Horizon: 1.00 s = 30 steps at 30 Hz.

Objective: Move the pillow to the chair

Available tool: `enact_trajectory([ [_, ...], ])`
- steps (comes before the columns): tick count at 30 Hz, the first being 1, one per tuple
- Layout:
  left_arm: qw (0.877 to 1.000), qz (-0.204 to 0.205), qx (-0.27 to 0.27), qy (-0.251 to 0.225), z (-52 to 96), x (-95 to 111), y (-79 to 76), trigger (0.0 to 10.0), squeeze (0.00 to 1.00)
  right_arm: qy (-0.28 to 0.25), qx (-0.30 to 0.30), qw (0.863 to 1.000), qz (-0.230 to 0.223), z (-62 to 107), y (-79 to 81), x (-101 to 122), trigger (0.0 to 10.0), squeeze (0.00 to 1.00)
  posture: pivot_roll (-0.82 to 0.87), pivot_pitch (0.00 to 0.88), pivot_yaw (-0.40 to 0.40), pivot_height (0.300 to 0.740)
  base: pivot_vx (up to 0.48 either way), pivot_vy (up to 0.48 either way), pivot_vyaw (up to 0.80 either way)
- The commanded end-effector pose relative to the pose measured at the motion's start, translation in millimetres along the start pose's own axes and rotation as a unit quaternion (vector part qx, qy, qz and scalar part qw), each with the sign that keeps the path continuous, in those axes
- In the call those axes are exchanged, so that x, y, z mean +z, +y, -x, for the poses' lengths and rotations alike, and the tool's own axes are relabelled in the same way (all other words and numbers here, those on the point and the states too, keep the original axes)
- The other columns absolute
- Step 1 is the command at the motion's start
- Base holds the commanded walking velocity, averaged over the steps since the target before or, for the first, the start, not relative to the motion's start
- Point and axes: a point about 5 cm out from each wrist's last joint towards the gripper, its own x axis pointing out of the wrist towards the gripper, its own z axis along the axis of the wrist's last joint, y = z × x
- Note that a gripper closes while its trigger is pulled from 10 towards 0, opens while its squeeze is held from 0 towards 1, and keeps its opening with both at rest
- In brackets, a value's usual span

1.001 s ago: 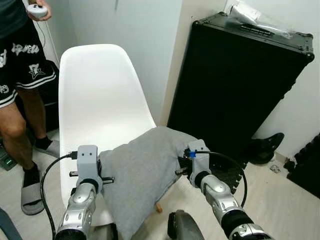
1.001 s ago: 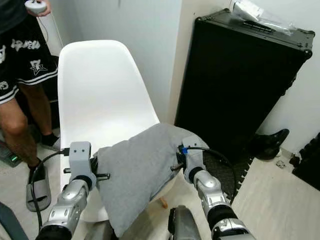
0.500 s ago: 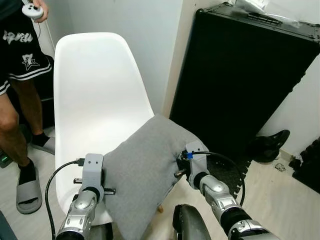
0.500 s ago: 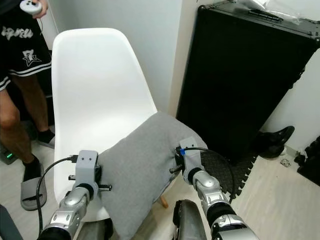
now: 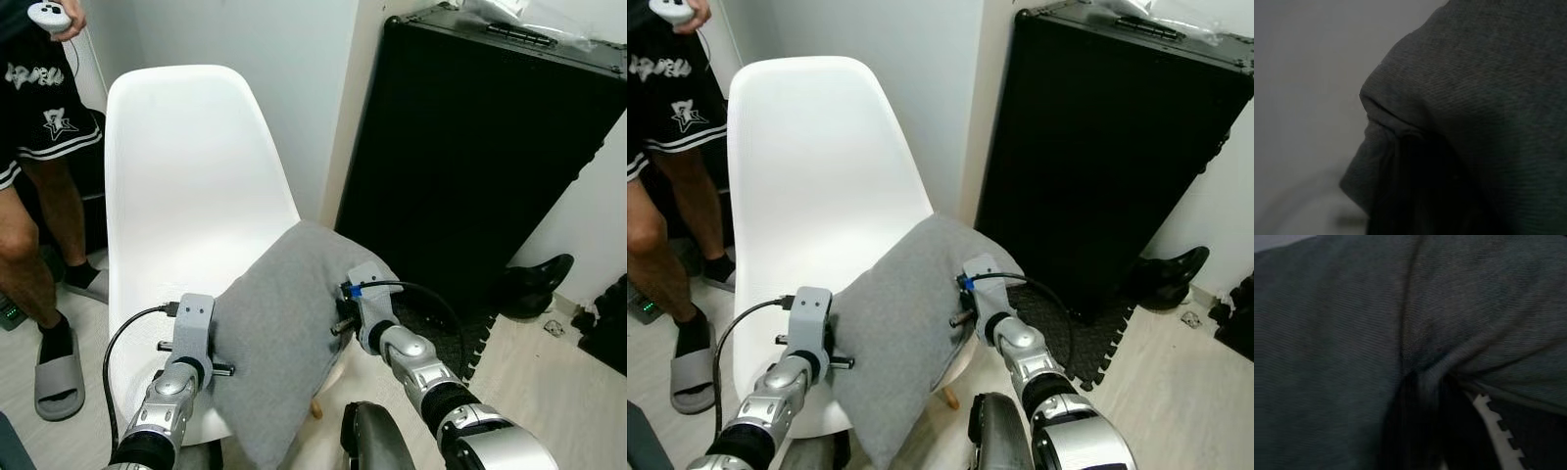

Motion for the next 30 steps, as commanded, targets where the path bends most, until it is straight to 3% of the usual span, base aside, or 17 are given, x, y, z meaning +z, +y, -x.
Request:
enact_trajectory([
  [1, 0.998, 0.014, -0.066, 0.006, -2.5, -4, -27.2, 10.0, 1.0, -0.004, 0.043, 0.999, -0.017, -4.3, 15.9, 0, 10.0, 1.0, -0.01, 0.076, -0.118, 0.582, 0.0, 0.0, 0.0],
  [10, 0.995, 0.026, -0.092, 0.001, 1.9, -7, -26.6, 10.0, 1.0, -0.015, 0.054, 0.998, -0.038, 5.1, 6.1, -10, 10.0, 1.0, -0.01, 0.072, -0.117, 0.582, 0.0, 0.0, 0.0],
  [18, 0.994, 0.029, -0.106, 0.003, 5.9, -11, -23.4, 10.0, 1.0, -0.034, 0.057, 0.996, -0.057, 24.4, -14.7, -24, 10.0, 1.0, -0.01, 0.07, -0.112, 0.582, 0.0, 0.0, 0.0],
  [23, 0.992, 0.029, -0.119, 0.004, 6.9, -12, -23.2, 10.0, 1.0, -0.037, 0.02, 0.997, -0.069, 37.4, -38.4, -29, 10.0, 1.0, -0.02, 0.067, -0.108, 0.582, 0.0, 0.0, 0.0],
  [27, 0.987, 0.01, -0.158, -0.007, 9.3, -8, -30.0, 10.0, 1.0, -0.034, -0.067, 0.995, -0.07, 43.2, -63.2, -24, 10.0, 1.0, -0.02, 0.065, -0.106, 0.582, 0.0, 0.0, 0.0],
  [29, 0.986, 0.009, -0.164, -0.009, 9.8, -8, -30.8, 10.0, 1.0, -0.037, -0.073, 0.994, -0.075, 43.6, -65.3, -23, 10.0, 1.0, -0.02, 0.065, -0.106, 0.582, 0.0, 0.0, 0.0],
  [30, 0.987, 0.005, -0.163, -0.008, 10.2, -8, -30.1, 10.0, 0.64, -0.041, -0.079, 0.993, -0.08, 43.8, -67.1, -22, 10.0, 1.0, -0.01, 0.063, -0.105, 0.582, 0.0, 0.0, 0.0],
])
